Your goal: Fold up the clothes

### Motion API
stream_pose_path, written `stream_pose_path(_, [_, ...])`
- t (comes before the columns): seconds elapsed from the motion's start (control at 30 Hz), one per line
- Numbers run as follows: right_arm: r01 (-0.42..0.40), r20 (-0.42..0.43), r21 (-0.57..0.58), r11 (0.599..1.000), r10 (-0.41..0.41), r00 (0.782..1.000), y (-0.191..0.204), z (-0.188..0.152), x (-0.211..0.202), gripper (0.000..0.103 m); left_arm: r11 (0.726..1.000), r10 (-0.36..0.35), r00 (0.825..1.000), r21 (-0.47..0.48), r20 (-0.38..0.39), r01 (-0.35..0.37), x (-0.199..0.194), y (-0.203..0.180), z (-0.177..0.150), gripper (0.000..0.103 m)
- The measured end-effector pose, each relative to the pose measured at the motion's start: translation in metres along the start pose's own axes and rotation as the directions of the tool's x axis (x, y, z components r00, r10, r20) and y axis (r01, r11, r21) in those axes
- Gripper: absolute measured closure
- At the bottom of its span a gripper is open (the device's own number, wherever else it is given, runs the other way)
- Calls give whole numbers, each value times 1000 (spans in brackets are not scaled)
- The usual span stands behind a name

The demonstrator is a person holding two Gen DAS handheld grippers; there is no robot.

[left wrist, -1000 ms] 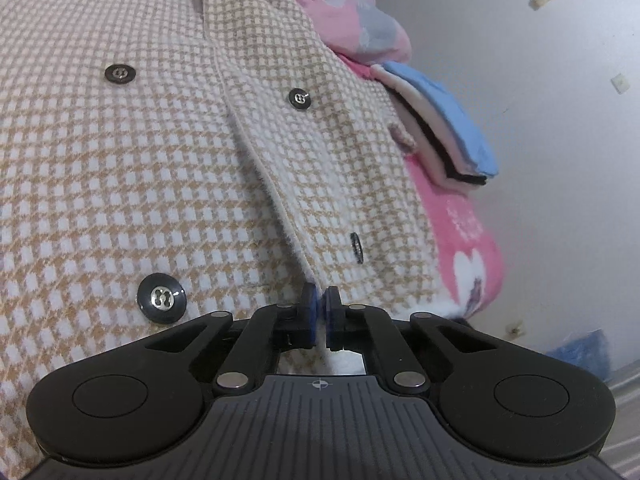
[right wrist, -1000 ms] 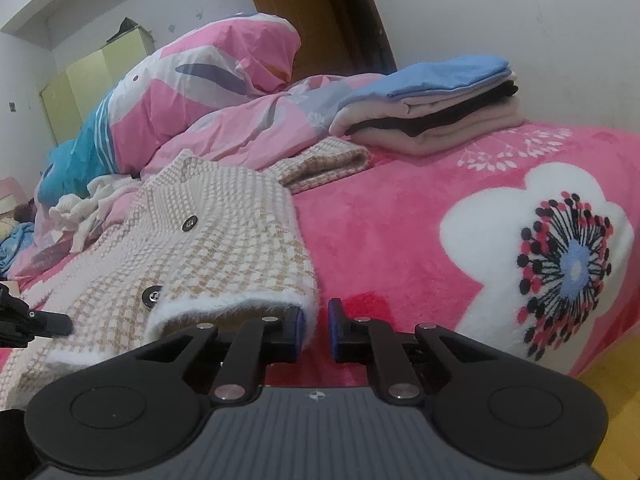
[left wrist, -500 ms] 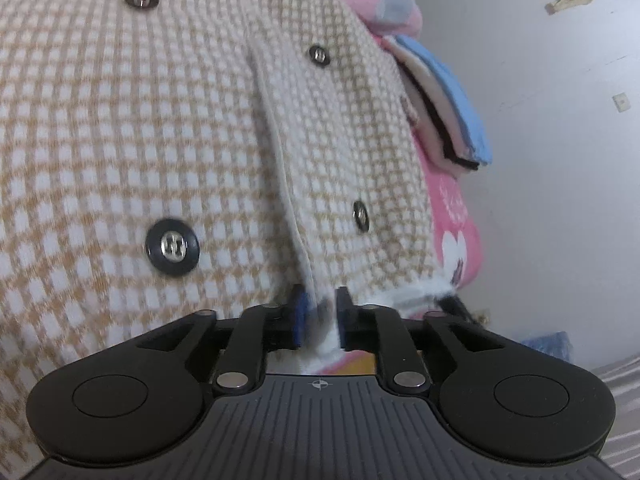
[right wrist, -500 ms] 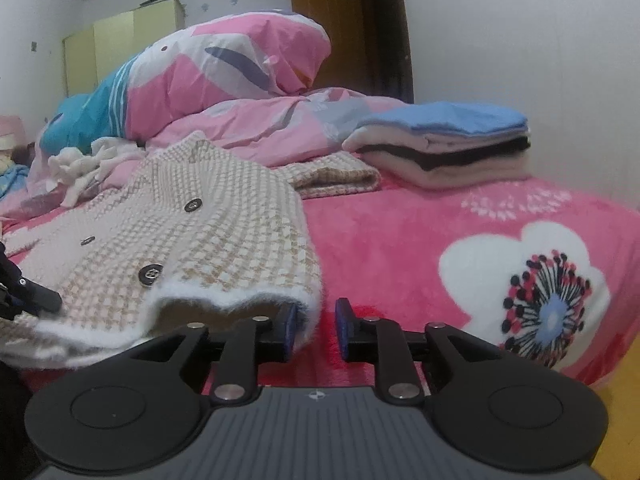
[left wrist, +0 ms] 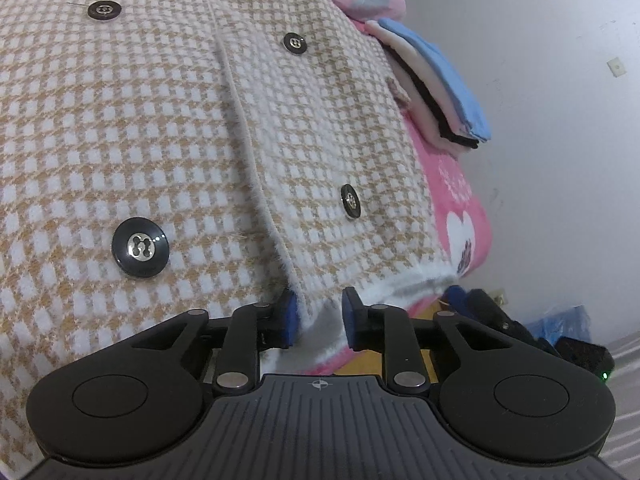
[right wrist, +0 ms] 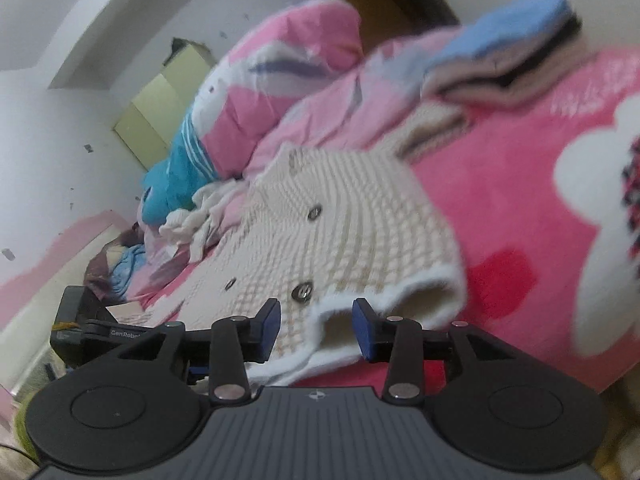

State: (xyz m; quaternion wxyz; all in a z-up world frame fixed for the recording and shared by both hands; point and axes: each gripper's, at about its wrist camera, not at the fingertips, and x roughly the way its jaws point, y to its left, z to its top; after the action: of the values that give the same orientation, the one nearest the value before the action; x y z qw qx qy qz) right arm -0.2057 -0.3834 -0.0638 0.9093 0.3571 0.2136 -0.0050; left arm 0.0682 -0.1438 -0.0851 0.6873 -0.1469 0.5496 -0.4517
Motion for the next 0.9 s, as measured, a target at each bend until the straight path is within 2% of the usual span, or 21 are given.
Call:
stream_pose_path(0.1, [-10,-38,72,997,13,999,-9,2,18,62,1000,1,1000,-8,4,-1,-1,3,-1,90])
stream_pose_path(0.17, [-4,-46,102,995,8,999,-13,2,28,67,1000,-1,1000,-15,7,1,-1,5,-1,93])
stream_pose_path(0.23, [-4,-47,116,993,10,999,-15,2,36,78,1000,-5,1000,-19,10,5,-2,7,-1,95])
stream_pose_path(0.27, [-4,-44,120,993,9,999,-16,2,39,92,1000,-9,1000,-17,11,10,-3,7,-1,96])
stream_pose_path(0.3, [-7,-41,121,993,12,999,-15,2,40,98,1000,-14,1000,-15,11,14,-4,8,-1,97])
stream_pose_path(0.57, [-31,12,89,996,30,999,-5,2,23,99,998,-59,998,4,-1,59,-10,8,-4,99])
stream_pose_path(0.9, [1,2,78,997,-1,1000,-8,-4,18,99,999,-46,999,15,-29,46,-4,9,-1,99])
